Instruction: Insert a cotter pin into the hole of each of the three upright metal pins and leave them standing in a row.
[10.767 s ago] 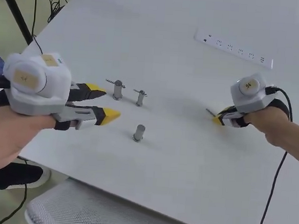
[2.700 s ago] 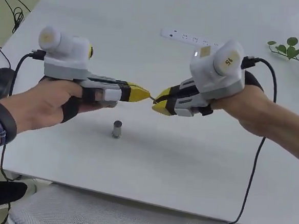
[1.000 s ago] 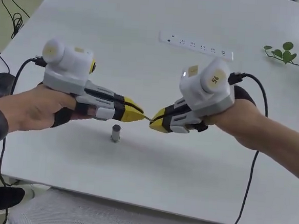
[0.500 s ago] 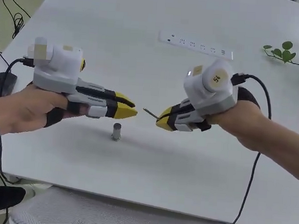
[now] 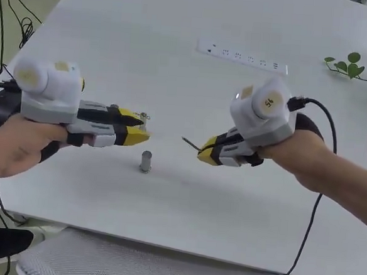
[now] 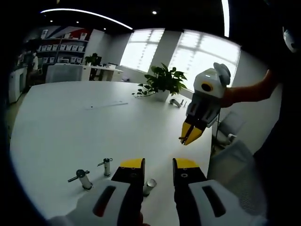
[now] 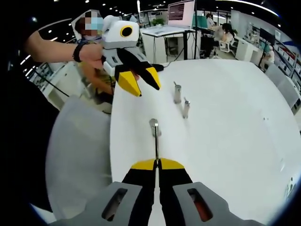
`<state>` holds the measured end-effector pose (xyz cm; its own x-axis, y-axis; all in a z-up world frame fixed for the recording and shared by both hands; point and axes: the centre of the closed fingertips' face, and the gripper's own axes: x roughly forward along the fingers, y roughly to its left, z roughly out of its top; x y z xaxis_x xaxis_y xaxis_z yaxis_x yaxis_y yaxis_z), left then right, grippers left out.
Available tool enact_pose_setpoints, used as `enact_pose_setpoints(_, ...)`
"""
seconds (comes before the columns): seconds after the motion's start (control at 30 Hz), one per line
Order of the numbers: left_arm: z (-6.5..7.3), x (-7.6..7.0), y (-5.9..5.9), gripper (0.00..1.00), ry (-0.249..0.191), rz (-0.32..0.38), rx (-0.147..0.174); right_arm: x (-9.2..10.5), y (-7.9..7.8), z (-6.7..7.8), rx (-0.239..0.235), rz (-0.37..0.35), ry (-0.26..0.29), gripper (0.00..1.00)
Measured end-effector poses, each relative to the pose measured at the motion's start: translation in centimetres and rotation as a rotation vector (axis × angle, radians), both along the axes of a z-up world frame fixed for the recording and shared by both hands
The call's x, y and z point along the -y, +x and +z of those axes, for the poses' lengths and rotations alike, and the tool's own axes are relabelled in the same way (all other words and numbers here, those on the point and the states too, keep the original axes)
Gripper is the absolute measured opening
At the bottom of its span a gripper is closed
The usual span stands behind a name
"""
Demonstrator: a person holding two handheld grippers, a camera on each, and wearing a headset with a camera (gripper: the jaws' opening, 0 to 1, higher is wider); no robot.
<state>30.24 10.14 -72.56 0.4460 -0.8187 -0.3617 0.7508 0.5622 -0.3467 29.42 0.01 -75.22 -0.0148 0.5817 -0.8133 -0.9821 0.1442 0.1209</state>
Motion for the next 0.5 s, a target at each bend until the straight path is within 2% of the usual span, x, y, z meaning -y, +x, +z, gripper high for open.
enact_pose_setpoints(0.07,-0.6,-0.6,-0.2,0.24,0.022,0.024,0.002,0.2,-0.2,-0.2,-0.003,-0.010,-0.004,0.02)
enact_pose_setpoints(0.27,-1.6,-1.5,-1.2,0.24,0.026,0.056,-0.016,0.7,-0.6,-0.8,-0.009,-0.036,-0.028,0.02)
enact_pose_setpoints(0.5,-2.5,-2.0,-1.5,0.24,0.042,0.088,-0.021,0.9,-0.6,-1.3,-0.008,-0.051,-0.043,0.02)
